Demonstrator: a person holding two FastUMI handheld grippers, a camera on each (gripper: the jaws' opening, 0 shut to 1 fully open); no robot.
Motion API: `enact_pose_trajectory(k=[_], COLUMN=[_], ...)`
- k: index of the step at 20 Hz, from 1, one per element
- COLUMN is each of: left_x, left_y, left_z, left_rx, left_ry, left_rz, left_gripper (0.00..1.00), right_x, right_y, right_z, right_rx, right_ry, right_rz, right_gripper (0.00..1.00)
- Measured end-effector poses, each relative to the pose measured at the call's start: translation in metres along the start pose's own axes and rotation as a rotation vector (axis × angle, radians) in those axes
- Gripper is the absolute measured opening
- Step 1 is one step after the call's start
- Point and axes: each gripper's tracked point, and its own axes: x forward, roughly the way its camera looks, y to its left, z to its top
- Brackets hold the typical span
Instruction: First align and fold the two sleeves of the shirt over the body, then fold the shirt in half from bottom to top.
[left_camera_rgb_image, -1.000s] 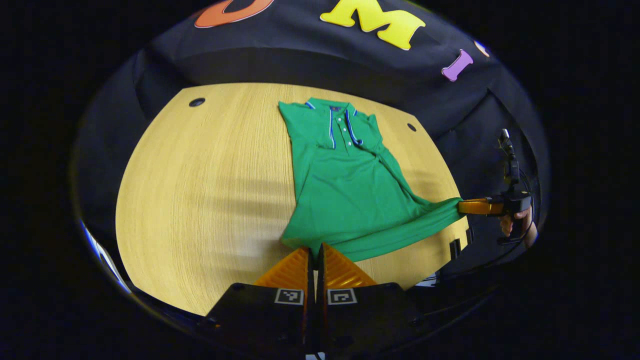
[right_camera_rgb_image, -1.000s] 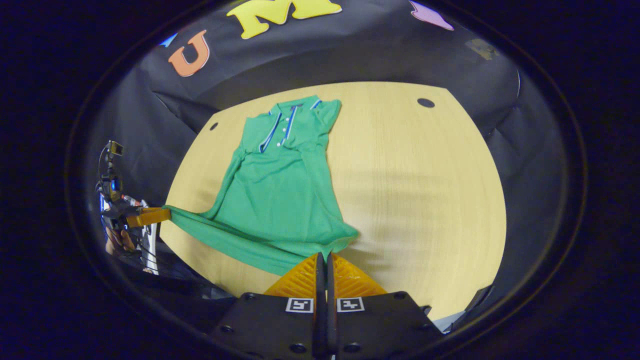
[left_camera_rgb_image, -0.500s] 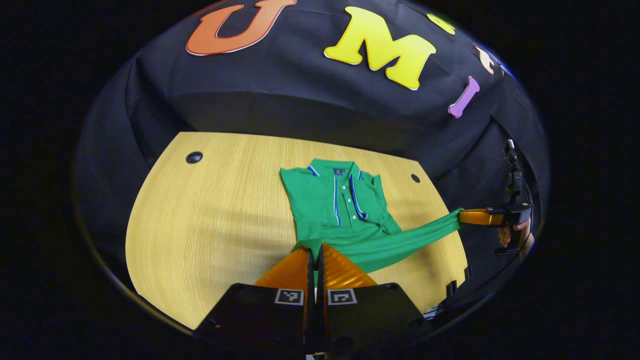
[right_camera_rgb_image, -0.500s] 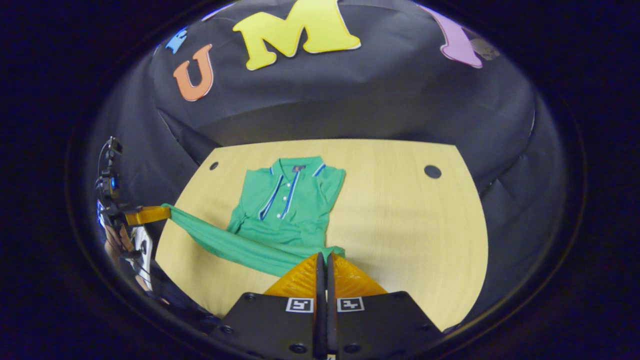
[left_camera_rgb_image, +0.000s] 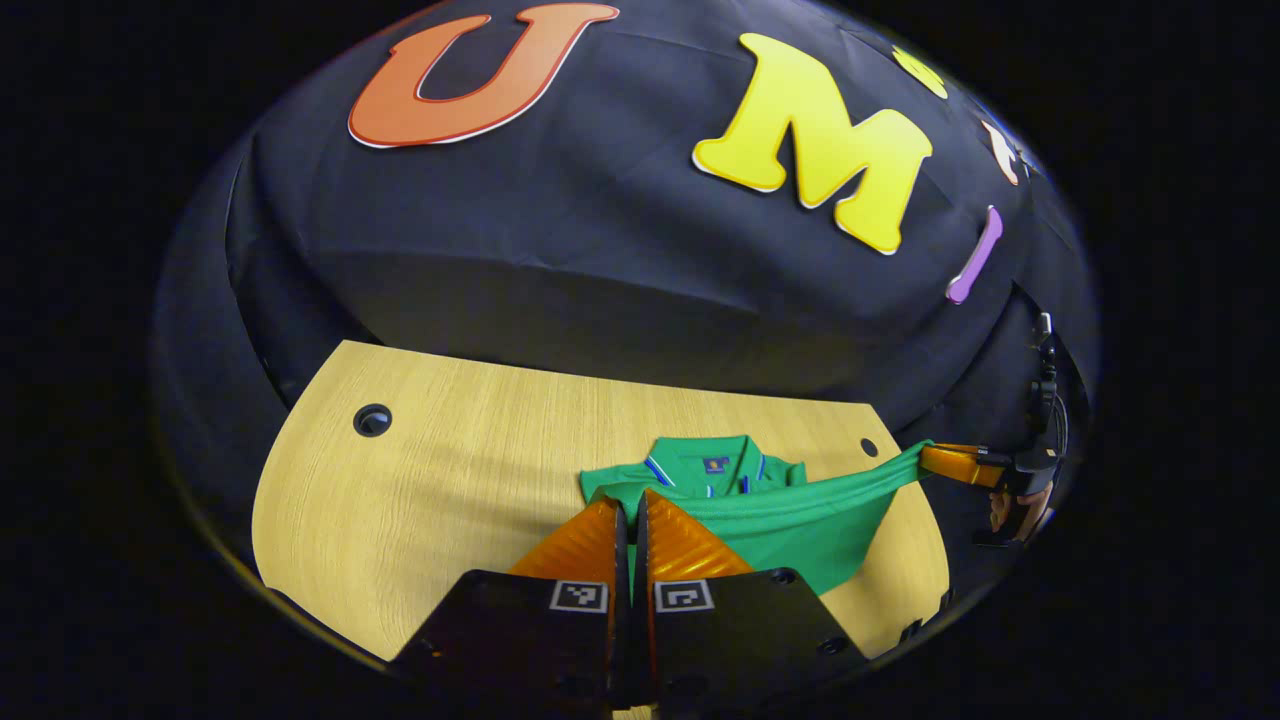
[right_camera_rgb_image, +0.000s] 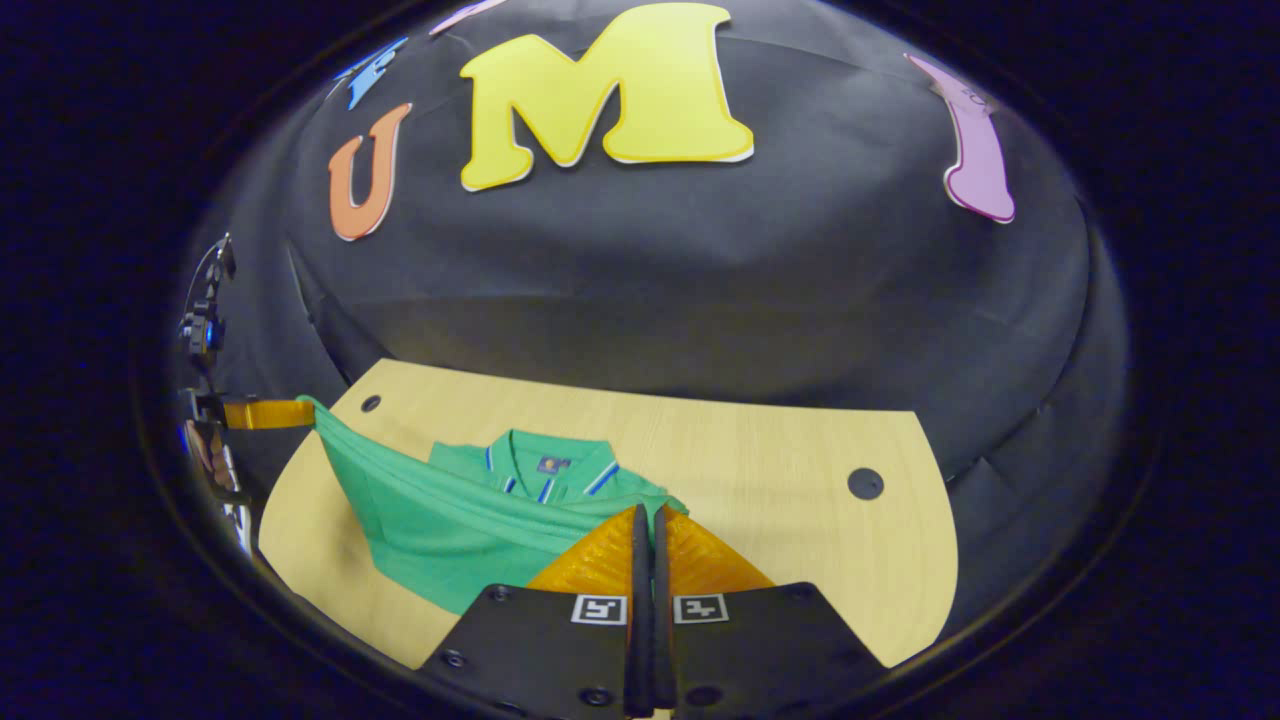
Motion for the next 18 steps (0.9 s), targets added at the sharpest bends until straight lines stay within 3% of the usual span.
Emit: enact_pose_trajectory(k=[2,6,10,14,16,17,18], left_x=[0.031,0.088,0.135,0.154,0.153,0.150,0.143], left_y=[0.013,0.031,0.052,0.057,0.055,0.051,0.051], left_z=[0.004,-0.003,-0.042,-0.069,-0.067,-0.065,-0.064], left_rx=[0.012,-0.064,-0.075,-0.061,-0.083,-0.098,-0.107], left_ry=[-0.031,-0.071,-0.001,0.070,0.053,0.048,0.048], left_rz=[0.027,0.044,0.115,0.164,0.169,0.165,0.168], left_gripper=[0.04,0.03,0.04,0.05,0.12,0.14,0.24], right_x=[0.031,0.090,0.141,0.165,0.161,0.156,0.153], right_y=[-0.005,-0.013,-0.023,-0.022,-0.022,-0.019,-0.015], right_z=[0.004,-0.019,-0.045,-0.065,-0.067,-0.064,-0.059], right_rx=[0.013,0.029,-0.006,-0.027,-0.023,-0.017,-0.010], right_ry=[-0.021,0.022,0.060,0.095,0.103,0.095,0.077], right_rz=[-0.015,-0.022,-0.052,-0.080,-0.088,-0.076,-0.073], right_gripper=[0.02,0.02,0.02,0.00,0.00,0.07,0.23])
